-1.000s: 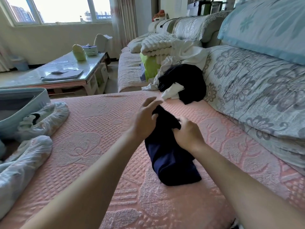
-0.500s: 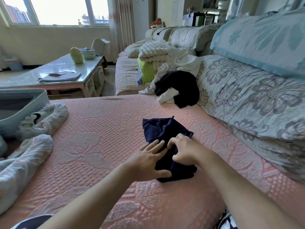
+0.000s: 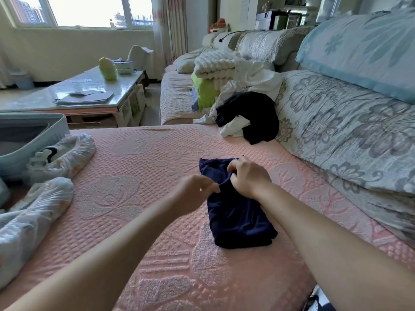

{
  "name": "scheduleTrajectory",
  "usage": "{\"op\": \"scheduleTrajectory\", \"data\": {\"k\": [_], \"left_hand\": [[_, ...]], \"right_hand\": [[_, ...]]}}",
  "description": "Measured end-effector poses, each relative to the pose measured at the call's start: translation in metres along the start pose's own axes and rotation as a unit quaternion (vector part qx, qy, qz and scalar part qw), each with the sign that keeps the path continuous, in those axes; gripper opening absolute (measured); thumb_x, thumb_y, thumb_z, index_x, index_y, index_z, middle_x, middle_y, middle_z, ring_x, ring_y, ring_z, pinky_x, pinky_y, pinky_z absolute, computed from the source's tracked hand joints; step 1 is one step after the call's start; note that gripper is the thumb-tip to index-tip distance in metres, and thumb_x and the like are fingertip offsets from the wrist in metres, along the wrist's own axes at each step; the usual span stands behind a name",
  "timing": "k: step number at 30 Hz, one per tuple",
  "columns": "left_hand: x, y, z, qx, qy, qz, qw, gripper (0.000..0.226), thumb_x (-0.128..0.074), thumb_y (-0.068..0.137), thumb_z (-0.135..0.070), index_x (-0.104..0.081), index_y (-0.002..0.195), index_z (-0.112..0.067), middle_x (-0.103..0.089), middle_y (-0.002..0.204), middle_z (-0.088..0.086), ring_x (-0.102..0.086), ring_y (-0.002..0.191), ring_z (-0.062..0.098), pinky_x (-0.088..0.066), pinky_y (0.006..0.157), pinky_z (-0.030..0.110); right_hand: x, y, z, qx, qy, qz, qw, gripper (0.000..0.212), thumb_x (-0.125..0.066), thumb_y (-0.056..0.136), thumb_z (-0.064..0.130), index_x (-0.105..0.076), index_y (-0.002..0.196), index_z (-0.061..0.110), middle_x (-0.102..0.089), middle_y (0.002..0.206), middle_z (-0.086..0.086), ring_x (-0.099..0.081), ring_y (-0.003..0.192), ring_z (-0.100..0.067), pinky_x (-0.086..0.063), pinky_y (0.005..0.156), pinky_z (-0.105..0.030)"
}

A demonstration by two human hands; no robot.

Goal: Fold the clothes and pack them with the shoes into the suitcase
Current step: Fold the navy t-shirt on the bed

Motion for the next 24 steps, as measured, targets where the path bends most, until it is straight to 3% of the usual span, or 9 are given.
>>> {"op": "scheduleTrajectory", "data": {"k": [3,6,9,12,15,18,21,24], "left_hand": [[0.024,0.028,0.028,0.071,0.036,-0.091,0.993,0.021,-0.059,0.097,-0.033,-0.076,0.088,-0.025,-0.07,0.084,-0.008,-0.062,0.08,0.013,-0.044,0.071,0.028],[0.027,0.043,0.053,0.096,0.07,-0.119,0.986,0.014,-0.063,0.093,-0.032,-0.072,0.092,-0.022,-0.07,0.093,-0.003,-0.063,0.089,0.022,-0.05,0.079,0.033],[0.006,0.049,0.07,0.108,0.065,-0.061,0.99,0.031,-0.072,0.083,-0.045,-0.064,0.102,-0.022,-0.065,0.099,-0.007,-0.061,0.094,0.017,-0.049,0.083,0.034],[-0.008,0.049,0.079,0.139,0.036,-0.027,0.989,0.054,-0.074,0.073,-0.06,-0.055,0.108,-0.023,-0.06,0.104,-0.006,-0.055,0.095,0.013,-0.043,0.08,0.03],[-0.016,0.044,0.077,0.132,0.059,-0.011,0.989,0.078,-0.069,0.066,-0.074,-0.048,0.121,-0.022,-0.05,0.12,-0.003,-0.046,0.111,0.015,-0.042,0.096,0.033],[-0.028,0.036,0.064,0.076,0.159,0.015,0.984,0.106,-0.058,0.066,-0.083,-0.023,0.147,-0.025,-0.027,0.142,-0.002,-0.026,0.134,0.019,-0.026,0.116,0.04],[-0.037,0.026,0.04,-0.06,0.231,0.009,0.971,0.086,-0.05,0.085,-0.072,-0.015,0.153,-0.033,-0.009,0.157,-0.002,-0.008,0.147,0.021,-0.015,0.122,0.044],[-0.059,0.015,0.037,-0.109,0.232,0.096,0.962,0.063,-0.038,0.096,-0.065,-0.019,0.153,-0.048,0.009,0.165,-0.006,0.017,0.15,0.013,0.002,0.124,0.037]], "right_hand": [[-0.01,0.03,0.01,0.049,0.027,-0.02,0.998,0.031,-0.05,0.1,0.022,-0.062,0.128,0.025,-0.055,0.133,0.0,-0.058,0.116,-0.026,-0.046,0.092,-0.035],[-0.02,0.059,0.027,0.107,0.009,-0.028,0.994,0.035,-0.046,0.103,0.027,-0.058,0.137,0.028,-0.055,0.138,0.002,-0.057,0.12,-0.025,-0.046,0.097,-0.038],[-0.033,0.087,0.045,0.147,-0.07,-0.02,0.986,0.034,-0.046,0.103,0.038,-0.06,0.133,0.033,-0.06,0.132,0.003,-0.052,0.122,-0.025,-0.039,0.1,-0.041],[-0.05,0.11,0.054,0.16,-0.167,0.028,0.972,0.028,-0.054,0.095,0.05,-0.07,0.115,0.038,-0.067,0.122,0.006,-0.057,0.117,-0.021,-0.035,0.101,-0.041],[-0.053,0.128,0.051,0.115,-0.125,0.028,0.985,0.025,-0.055,0.097,0.047,-0.072,0.108,0.033,-0.07,0.116,0.003,-0.06,0.113,-0.022,-0.034,0.102,-0.041],[-0.054,0.143,0.048,0.083,-0.138,-0.009,0.987,0.03,-0.05,0.101,0.044,-0.071,0.115,0.028,-0.069,0.118,-0.001,-0.06,0.113,-0.024,-0.035,0.101,-0.041],[-0.064,0.151,0.041,0.055,-0.122,-0.008,0.991,0.031,-0.049,0.103,0.042,-0.068,0.118,0.022,-0.069,0.118,-0.004,-0.062,0.112,-0.026,-0.04,0.098,-0.04],[-0.065,0.152,0.033,0.044,-0.083,-0.034,0.995,0.028,-0.051,0.102,0.041,-0.069,0.112,0.021,-0.071,0.112,-0.005,-0.065,0.106,-0.028,-0.044,0.091,-0.038]]}}
Point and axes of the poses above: each hand's wrist, its own y-axis towards the middle knuckle, its own x-axis out of the back of the hand, z = x × y, the point moved 8 cm from there along y, towards the middle knuckle
